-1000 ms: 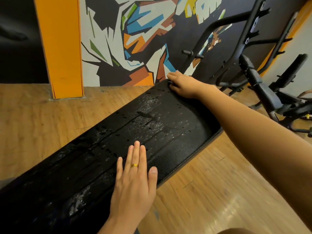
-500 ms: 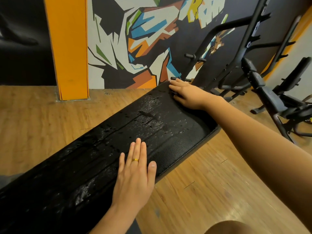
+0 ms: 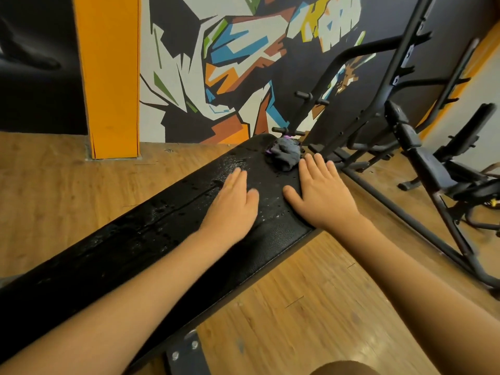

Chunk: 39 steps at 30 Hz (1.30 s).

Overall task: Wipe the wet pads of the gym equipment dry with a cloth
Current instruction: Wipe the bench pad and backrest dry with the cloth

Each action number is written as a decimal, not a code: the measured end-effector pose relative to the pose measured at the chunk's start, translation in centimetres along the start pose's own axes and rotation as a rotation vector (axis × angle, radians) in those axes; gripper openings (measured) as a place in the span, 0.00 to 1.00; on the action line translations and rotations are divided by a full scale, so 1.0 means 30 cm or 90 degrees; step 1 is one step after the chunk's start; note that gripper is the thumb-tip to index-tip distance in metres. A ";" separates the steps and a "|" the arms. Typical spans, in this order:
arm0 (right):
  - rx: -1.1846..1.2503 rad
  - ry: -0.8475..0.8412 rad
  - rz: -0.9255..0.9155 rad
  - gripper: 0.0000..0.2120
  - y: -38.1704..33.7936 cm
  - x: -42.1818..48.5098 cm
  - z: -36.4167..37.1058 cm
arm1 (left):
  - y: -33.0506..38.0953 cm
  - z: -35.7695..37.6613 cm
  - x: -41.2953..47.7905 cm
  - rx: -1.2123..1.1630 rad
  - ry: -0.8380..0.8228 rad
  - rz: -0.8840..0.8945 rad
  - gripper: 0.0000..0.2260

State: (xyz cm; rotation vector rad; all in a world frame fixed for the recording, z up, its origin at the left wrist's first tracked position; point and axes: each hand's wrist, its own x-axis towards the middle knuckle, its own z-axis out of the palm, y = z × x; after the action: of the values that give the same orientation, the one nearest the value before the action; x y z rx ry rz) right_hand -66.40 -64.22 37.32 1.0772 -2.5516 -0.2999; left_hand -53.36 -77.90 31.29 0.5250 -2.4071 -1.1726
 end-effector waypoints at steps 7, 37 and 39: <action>-0.005 0.020 -0.002 0.38 -0.010 0.004 0.007 | 0.136 0.045 0.366 -0.054 0.068 0.122 0.21; -0.014 0.001 0.009 0.41 -0.016 0.006 0.000 | 0.002 -0.079 0.682 0.169 -0.093 0.339 0.20; -0.015 0.008 0.007 0.40 -0.014 0.005 0.002 | -0.039 -0.118 0.704 0.199 -0.138 0.368 0.21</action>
State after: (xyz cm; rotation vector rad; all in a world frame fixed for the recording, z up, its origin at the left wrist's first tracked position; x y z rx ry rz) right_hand -66.24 -64.62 37.16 1.0528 -2.5363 -0.3184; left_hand -69.22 -91.39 36.48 -0.2262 -2.6730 -0.6335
